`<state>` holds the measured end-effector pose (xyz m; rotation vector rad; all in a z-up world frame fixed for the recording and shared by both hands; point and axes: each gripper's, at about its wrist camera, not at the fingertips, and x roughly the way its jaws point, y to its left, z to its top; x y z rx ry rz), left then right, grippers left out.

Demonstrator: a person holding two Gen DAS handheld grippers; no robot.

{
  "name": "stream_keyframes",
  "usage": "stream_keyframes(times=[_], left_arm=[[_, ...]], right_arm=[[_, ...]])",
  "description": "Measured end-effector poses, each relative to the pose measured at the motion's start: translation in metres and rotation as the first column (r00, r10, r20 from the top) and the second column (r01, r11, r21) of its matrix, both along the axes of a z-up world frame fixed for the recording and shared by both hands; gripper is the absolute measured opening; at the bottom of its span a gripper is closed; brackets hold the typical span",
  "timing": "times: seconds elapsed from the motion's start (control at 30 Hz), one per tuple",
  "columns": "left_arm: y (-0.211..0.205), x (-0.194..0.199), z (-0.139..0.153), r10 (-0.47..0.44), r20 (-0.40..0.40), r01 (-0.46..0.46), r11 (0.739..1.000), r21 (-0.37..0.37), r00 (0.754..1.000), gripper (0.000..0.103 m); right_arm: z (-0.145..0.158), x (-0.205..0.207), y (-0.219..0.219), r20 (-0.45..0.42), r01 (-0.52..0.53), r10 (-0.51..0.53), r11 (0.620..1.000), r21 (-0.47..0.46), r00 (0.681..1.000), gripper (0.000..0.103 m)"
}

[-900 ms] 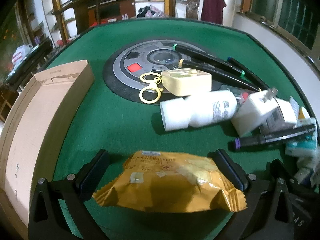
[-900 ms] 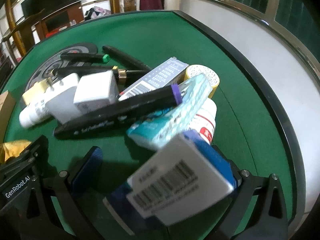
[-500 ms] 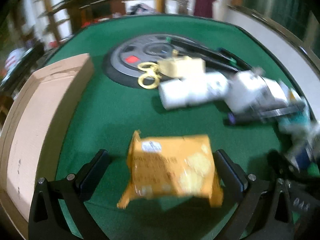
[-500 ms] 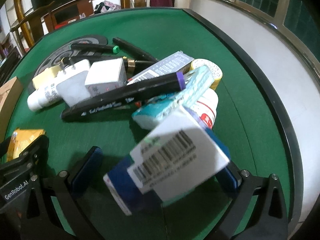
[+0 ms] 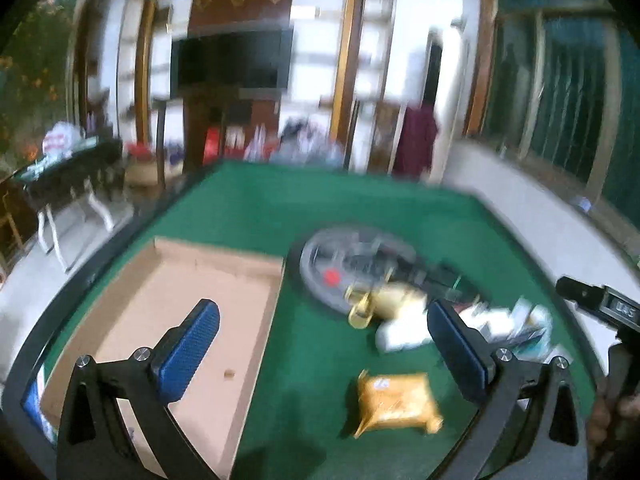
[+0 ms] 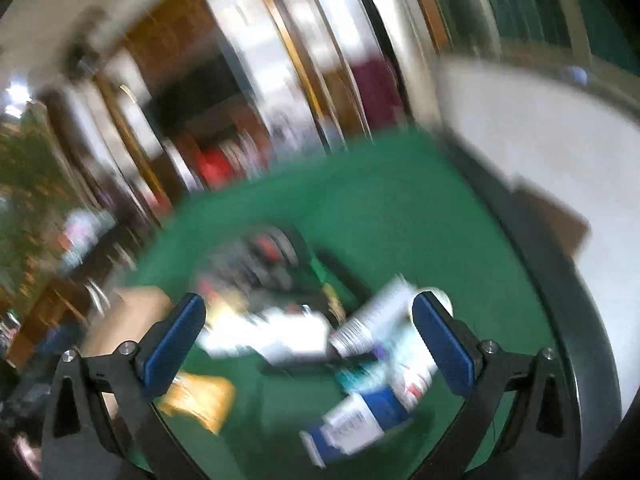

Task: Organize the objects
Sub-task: 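Grasp the yellow cracker bag with the left tool and lift it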

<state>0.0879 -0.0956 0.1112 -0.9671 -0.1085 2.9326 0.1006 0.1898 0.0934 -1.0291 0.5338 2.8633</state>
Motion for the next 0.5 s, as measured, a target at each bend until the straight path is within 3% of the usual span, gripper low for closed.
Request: stream_keyframes(times=[0.13,0.23,0.33,0.43,0.5], left_arm=[[0.022,-0.003,-0.022,-0.145,0.077,0.151,0.985,-0.082,0.986,0.102],[0.046,0.002,-0.031,-0.273,0.105,0.285,0.949,-0.136,0.956,0.102],[0.064,0.003,-0.035,-0.425,0.131,0.444,0.868,-0.22,0.896,0.102],[0.082,-0.002,-0.045,-0.513,0.203,0.552,0.78,-0.295,0.834,0.102],[0.09,-0.008,-0.054,-0.546,0.246,0.599,0.739,-0.309,0.801,0.102]], right_arm=[[-0.021,-0.01,-0.004,-0.045,0.086,-0.08,0.986,0.144,0.996,0.103],[-0.033,-0.011,0.006,-0.075,0.098,-0.09,0.988,0.122,0.993,0.103],[-0.042,-0.014,0.022,-0.042,0.092,-0.091,0.996,0.019,0.995,0.103],[-0.036,-0.012,0.033,-0.056,0.119,-0.119,0.993,-0.01,0.991,0.103],[-0.036,-0.013,0.034,-0.057,0.121,-0.122,0.992,-0.03,0.991,0.103]])
